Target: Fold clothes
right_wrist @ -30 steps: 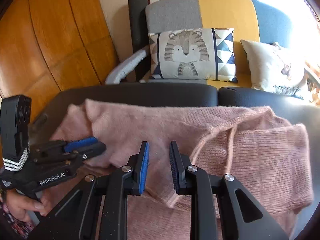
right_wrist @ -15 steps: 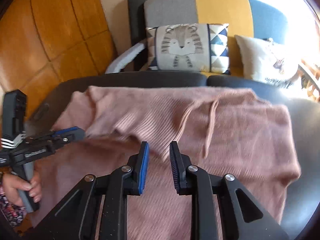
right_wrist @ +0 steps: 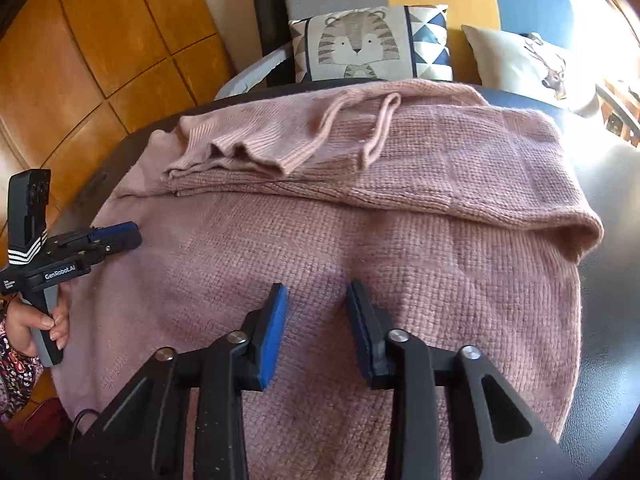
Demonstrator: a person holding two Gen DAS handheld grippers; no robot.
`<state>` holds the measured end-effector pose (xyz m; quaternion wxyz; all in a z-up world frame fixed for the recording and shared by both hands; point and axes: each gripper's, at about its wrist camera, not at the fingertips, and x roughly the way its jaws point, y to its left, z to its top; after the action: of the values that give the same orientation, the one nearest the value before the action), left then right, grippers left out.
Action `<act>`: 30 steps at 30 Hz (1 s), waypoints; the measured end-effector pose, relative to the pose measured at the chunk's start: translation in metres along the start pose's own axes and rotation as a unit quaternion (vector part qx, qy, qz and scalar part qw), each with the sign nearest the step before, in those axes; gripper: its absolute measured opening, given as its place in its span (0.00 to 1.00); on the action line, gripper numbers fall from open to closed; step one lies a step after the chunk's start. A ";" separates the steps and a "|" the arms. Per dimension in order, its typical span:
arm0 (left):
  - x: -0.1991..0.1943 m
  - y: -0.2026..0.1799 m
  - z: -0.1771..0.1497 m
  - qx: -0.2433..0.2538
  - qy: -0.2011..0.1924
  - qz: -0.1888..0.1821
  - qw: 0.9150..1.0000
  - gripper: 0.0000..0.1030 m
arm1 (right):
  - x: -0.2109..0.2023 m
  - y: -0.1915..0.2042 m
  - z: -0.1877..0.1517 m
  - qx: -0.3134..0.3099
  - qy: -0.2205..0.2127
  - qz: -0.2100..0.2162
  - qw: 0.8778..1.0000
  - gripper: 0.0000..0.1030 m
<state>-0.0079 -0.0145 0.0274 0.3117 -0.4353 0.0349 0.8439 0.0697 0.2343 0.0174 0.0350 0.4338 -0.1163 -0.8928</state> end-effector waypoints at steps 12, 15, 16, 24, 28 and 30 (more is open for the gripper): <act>-0.008 -0.052 -0.026 0.138 -0.003 0.088 0.986 0.31 | -0.055 -0.017 -0.015 -0.016 -0.015 -0.100 0.995 0.30; -0.011 -0.043 -0.022 0.106 -0.006 0.063 0.992 0.31 | -0.050 -0.042 -0.019 0.014 -0.006 -0.100 0.995 0.29; -0.012 -0.039 -0.022 0.096 -0.006 0.053 0.994 0.32 | -0.048 -0.052 -0.021 0.029 -0.006 -0.096 0.995 0.27; -0.007 -0.040 -0.019 0.059 -0.009 0.026 0.998 0.33 | -0.047 -0.070 -0.018 0.015 -0.002 -0.138 0.990 0.20; 0.009 -0.049 -0.001 0.040 -0.008 0.002 0.999 0.34 | -0.049 -0.096 -0.015 0.039 -0.007 -0.156 0.987 0.18; 0.020 -0.058 0.012 0.043 -0.007 -0.002 0.999 0.35 | -0.050 -0.108 -0.012 0.045 -0.008 -0.168 0.985 0.18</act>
<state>0.0077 0.0461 0.0317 0.3322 -0.4153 0.0681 0.8441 0.1144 0.3455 0.0225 -0.1360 0.4410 -0.0820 -0.8834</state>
